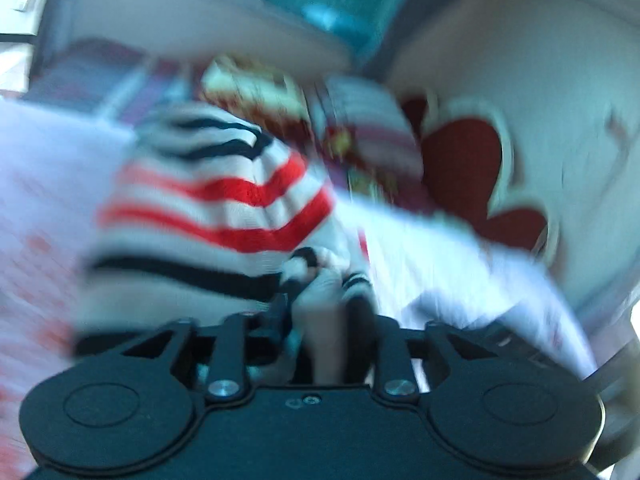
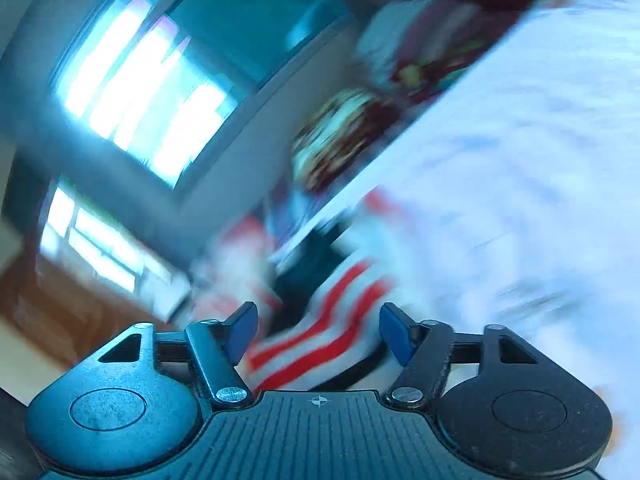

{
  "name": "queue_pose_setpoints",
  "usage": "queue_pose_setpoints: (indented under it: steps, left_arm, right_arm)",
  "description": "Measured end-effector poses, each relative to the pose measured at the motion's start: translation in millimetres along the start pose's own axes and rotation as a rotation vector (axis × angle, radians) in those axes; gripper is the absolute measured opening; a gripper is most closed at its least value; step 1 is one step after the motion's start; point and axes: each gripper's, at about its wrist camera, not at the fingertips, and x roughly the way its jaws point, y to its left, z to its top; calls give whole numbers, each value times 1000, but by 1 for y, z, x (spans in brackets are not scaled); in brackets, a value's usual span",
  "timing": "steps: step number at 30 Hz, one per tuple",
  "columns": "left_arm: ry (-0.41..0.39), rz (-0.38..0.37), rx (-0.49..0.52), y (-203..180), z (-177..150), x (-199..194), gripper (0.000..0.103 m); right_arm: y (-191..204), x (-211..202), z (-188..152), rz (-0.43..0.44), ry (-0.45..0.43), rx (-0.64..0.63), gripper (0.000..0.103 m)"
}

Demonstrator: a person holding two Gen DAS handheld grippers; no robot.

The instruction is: Fold small clothes

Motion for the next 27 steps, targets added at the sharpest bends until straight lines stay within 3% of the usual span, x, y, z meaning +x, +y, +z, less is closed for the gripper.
queue_pose_setpoints:
  steps: [1,3,5,7,8,11,13,17,23,24,27]
  left_arm:
    - [49,15,19,-8,-10,17,40]
    - [17,-5,92,-28,-22,14,69]
    - [6,-98,105,-33,-23,-11,68]
    - [-76,-141,112,-26,-20,-49,68]
    - [-125,-119,119,-16,-22,-66,69]
    - [-223,50,86,27,-11,-94,68]
    - [-180,109,8,60,-2,-88,66]
    - [-141,138,-65,98,-1,-82,66]
    - [-109,140,-56,105,-3,-61,69]
    - [-107,140,-59,108,-2,-60,70]
    - [-120,113,-65,111,4,-63,67]
  right_arm:
    - [-10,-10,10,1,-5,26,68]
    - [-20,-27,24,-1,-11,34,68]
    - [-22,-37,28,16,4,25,68]
    - [-19,-40,25,54,39,30,68]
    - [-15,-39,24,83,64,34,68]
    - [-2,-24,10,130,177,41,68]
    - [3,-9,-3,127,235,44,68]
    - [4,19,-15,134,312,89,68]
    - [12,63,-10,81,355,15,67]
    - [21,66,-11,63,350,-42,65]
    - [50,76,-21,-37,356,-295,39]
